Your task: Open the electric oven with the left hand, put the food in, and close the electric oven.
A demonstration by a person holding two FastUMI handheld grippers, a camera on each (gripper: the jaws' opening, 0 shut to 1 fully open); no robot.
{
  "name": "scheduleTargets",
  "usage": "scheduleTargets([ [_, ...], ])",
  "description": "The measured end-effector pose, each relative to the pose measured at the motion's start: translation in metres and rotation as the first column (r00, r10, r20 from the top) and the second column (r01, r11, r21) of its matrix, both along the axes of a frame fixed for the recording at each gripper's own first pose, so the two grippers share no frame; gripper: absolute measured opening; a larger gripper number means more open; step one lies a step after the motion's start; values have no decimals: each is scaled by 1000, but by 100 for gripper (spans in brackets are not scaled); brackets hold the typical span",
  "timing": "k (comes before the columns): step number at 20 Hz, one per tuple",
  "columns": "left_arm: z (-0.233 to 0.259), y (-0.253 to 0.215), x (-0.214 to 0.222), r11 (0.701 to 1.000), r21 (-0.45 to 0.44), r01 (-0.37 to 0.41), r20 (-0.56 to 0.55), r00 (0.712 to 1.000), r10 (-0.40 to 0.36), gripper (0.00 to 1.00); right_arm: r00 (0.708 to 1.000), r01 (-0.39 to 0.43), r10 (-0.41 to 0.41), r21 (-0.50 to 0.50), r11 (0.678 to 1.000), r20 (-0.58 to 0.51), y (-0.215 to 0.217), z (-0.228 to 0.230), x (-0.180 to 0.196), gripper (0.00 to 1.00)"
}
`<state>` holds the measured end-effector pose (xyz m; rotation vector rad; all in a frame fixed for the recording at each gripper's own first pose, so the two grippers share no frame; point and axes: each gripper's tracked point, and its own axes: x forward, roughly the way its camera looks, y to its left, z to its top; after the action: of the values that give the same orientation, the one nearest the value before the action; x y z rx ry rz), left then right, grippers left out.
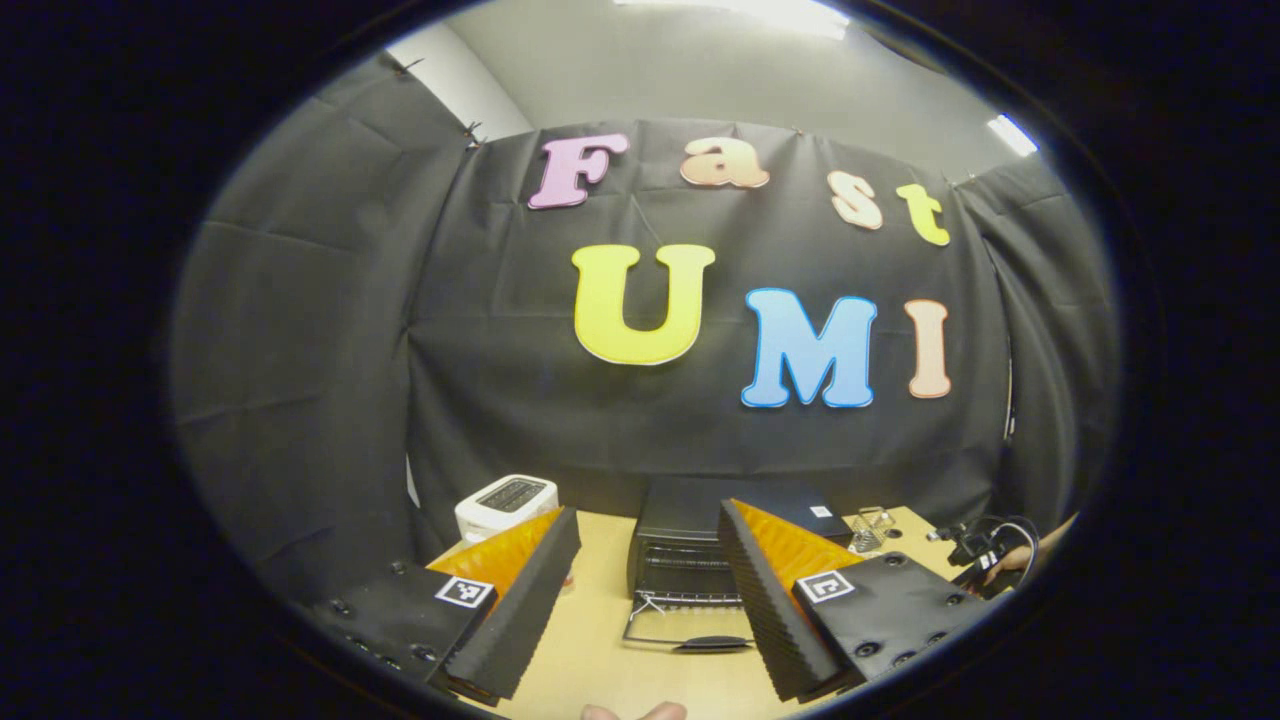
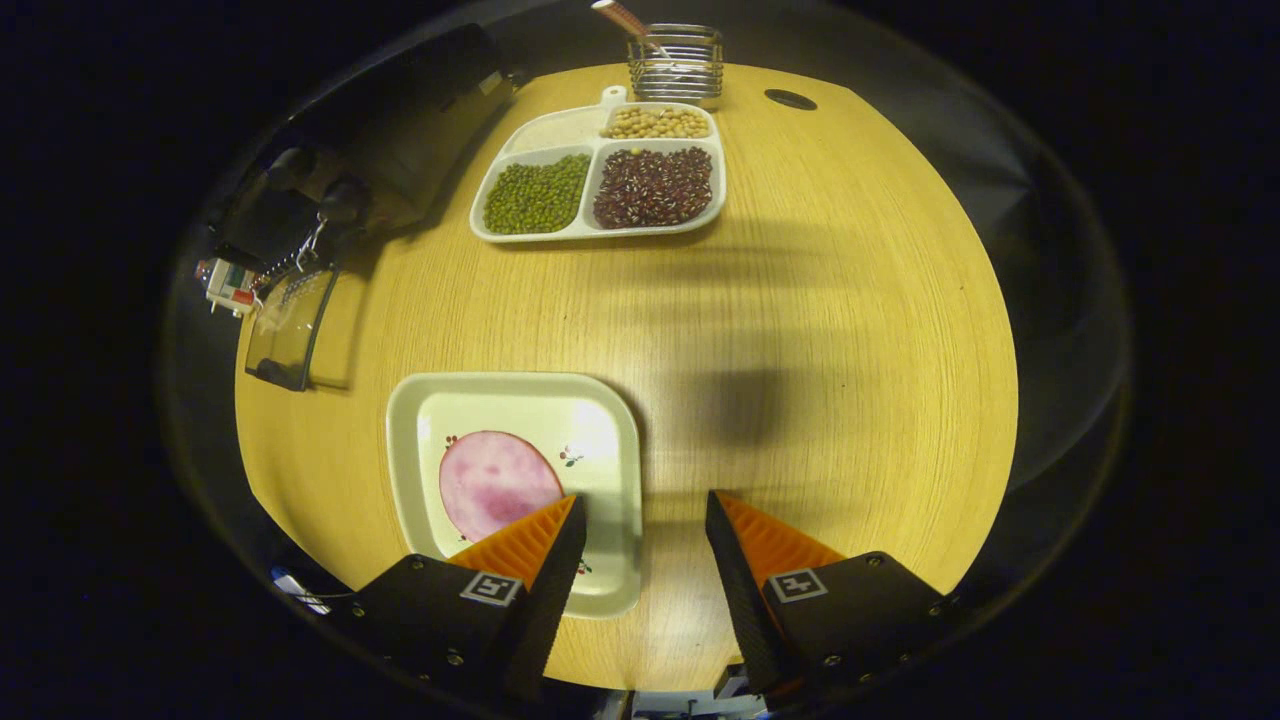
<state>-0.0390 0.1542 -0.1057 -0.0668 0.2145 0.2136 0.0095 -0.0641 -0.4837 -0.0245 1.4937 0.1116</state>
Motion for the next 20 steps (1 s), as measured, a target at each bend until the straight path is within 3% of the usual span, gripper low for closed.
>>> scheduleTargets([
  [4,-8,1,4,999,-31,-11,-4,1000,11,93,1000,21,-21,10,1000,22,12,9,0,15],
  [5,-9,0,5,999,-39,-11,-6,1000,11,92,999,32,-32,11,999,16,18,19,1,14],
  [6,-9,-1,5,999,-46,-8,-8,1000,7,92,999,39,-40,29,999,29,14,8,2,5],
  [8,-10,-4,9,999,-48,2,-7,1000,-2,91,997,74,-77,82,994,30,13,7,-1,5],
  [9,-9,-5,10,999,-43,7,-6,1000,-7,98,994,106,-108,111,988,18,12,8,1,5],
  [12,-2,0,15,1000,-30,6,2,1000,-6,95,978,204,-208,209,956,1,9,10,-5,1],
  [13,0,1,14,999,-31,5,3,1000,-5,98,972,227,-233,248,942,-6,11,9,-8,1],
  [14,1,2,15,999,-33,2,3,1000,-2,92,965,255,-262,290,923,-13,12,11,-9,1],
  [16,1,2,17,999,-38,-3,1,1000,3,93,947,308,-321,366,878,-25,13,13,-12,0],
  [18,1,-1,19,999,-42,0,-2,1000,0,94,916,380,-396,440,814,-59,17,17,-14,1],
  [20,1,-6,22,999,-44,11,-3,1000,-11,95,885,451,-451,454,768,-117,16,15,-25,0],
])
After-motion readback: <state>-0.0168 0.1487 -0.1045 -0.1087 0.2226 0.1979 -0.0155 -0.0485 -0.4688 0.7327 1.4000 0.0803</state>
